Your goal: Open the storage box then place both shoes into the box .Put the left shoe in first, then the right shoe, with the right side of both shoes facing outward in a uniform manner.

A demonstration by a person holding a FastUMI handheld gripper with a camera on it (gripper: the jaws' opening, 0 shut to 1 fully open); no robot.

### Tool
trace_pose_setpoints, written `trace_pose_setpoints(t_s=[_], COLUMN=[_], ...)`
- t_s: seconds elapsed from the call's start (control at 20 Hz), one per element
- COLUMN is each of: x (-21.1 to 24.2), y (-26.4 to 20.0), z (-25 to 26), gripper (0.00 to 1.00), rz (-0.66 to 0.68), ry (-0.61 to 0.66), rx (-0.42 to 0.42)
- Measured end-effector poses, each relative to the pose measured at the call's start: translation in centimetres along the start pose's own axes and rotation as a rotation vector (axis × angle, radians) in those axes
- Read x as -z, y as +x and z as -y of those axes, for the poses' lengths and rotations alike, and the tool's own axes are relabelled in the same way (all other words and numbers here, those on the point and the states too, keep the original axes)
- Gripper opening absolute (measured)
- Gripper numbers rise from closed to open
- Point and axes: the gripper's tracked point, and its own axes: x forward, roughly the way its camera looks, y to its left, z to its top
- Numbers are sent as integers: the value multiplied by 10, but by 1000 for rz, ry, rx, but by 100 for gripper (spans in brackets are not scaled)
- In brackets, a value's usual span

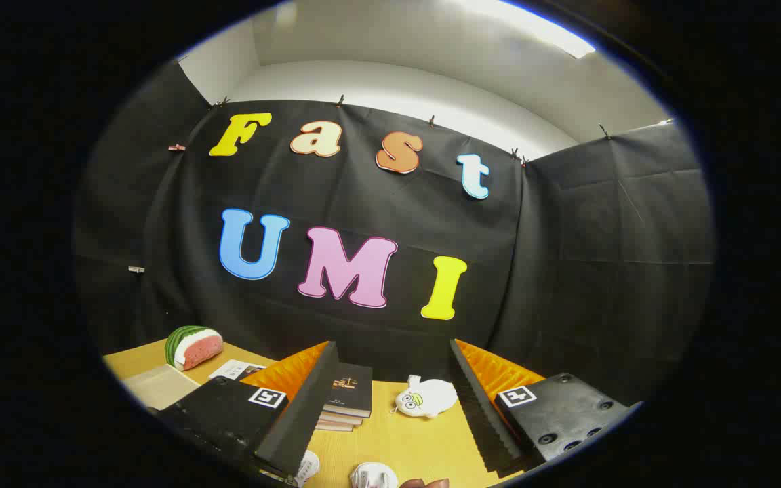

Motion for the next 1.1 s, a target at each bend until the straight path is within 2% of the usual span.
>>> trace_pose_setpoints(t_s=[0.35,0.75,0.9,1.1], x=[-4,-3,10,41], y=[-2,-6,-7,-12], z=[-2,-16,-43,-86], gripper=[97,97,97,97], rz=[11,-3,-53,-189], ry=[-24,-28,5,83], rx=[2,-47,-156,-353])
